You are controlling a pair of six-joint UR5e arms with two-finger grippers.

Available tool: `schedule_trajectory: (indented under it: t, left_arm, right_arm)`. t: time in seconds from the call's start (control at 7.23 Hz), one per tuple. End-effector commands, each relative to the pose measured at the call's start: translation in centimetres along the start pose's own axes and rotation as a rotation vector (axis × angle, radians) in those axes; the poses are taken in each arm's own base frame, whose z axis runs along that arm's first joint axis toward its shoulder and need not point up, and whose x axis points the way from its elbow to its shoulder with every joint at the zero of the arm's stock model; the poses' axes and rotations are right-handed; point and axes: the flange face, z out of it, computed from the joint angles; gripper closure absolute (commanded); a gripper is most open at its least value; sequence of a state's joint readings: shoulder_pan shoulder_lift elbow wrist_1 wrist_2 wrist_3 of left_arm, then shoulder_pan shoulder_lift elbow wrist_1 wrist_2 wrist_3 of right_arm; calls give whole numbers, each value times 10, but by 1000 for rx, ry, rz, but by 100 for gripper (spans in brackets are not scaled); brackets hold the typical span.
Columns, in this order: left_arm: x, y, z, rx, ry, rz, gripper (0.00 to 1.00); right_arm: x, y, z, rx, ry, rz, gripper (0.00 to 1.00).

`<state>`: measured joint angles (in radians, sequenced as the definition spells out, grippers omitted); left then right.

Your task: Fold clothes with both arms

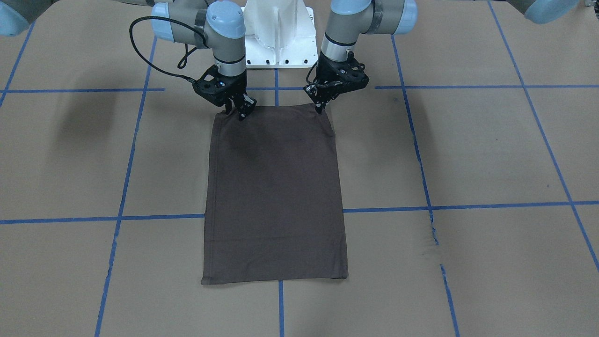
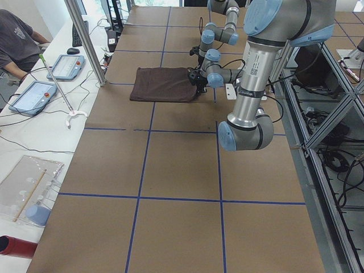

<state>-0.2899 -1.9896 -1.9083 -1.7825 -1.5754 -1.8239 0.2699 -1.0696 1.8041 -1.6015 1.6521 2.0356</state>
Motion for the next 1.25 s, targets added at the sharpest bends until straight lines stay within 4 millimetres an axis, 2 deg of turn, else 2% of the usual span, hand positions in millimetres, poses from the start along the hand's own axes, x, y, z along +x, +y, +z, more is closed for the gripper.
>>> schedule_trajectory:
  t: [0.0, 0.55, 0.69, 0.83, 1.11]
  left_arm:
    - [1, 0, 0, 0, 1, 0, 100]
    - [2, 1, -1, -1, 4, 0, 100]
    - [4, 1, -3, -3, 7, 0, 100]
    - [6, 3, -16, -7, 17, 2, 100]
    - [9, 19, -62, -33, 24, 14, 100]
  right_arm:
    - [-1, 1, -2, -2, -4, 1, 100]
    - [-3, -1, -6, -3, -13, 4, 100]
    - [-5, -2, -17, -10, -35, 6, 100]
    - [-4, -4, -33, -17, -64, 12, 100]
    - [5, -7, -65, -47, -116, 8, 100]
